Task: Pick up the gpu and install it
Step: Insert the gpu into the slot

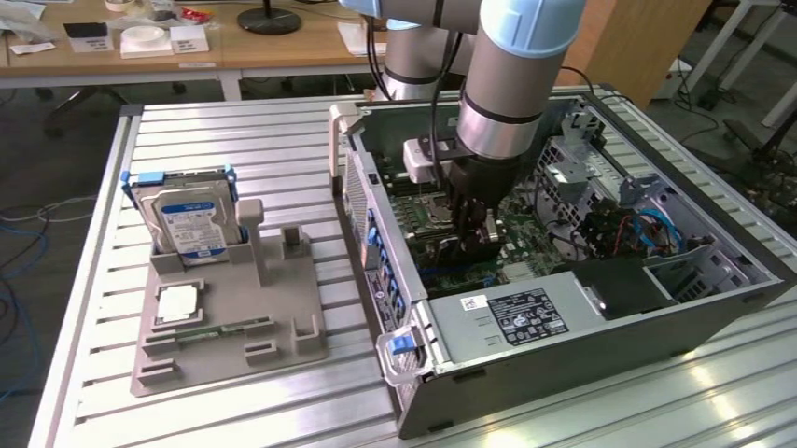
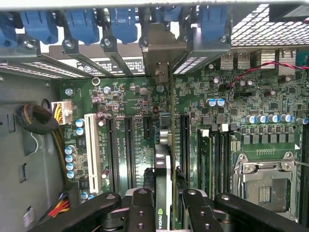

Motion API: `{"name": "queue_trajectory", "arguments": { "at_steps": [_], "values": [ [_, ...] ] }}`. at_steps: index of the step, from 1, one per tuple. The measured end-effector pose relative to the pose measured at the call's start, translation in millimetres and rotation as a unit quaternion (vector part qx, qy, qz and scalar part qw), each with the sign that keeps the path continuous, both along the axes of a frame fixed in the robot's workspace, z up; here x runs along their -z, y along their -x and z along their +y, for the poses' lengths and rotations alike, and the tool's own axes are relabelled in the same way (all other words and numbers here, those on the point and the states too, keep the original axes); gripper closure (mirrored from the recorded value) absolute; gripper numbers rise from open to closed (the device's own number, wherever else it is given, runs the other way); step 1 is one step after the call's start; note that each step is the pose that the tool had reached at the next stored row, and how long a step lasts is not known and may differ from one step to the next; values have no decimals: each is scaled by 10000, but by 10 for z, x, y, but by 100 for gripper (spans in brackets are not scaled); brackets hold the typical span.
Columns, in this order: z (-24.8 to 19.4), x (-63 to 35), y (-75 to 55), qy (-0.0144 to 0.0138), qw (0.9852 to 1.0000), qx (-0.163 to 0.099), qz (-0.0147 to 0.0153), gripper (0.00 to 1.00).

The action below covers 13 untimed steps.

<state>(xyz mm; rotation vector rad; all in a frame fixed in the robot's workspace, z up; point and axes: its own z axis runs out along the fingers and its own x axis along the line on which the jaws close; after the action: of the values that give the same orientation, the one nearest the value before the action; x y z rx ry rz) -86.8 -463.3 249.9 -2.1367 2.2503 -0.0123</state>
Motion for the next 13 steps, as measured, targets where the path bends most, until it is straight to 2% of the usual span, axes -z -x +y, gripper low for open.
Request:
{"name": "queue_trajectory", "arguments": {
  "at_steps": [2, 4, 6, 13],
  "values": [
    [0, 0, 0, -5, 10000, 0, 0, 73],
    [-1, 1, 1, -32, 10000, 0, 0, 73],
    [0, 5, 0, -49, 10000, 0, -1, 73],
    [0, 20, 0, -43, 10000, -1, -1, 73]
  ]
}}
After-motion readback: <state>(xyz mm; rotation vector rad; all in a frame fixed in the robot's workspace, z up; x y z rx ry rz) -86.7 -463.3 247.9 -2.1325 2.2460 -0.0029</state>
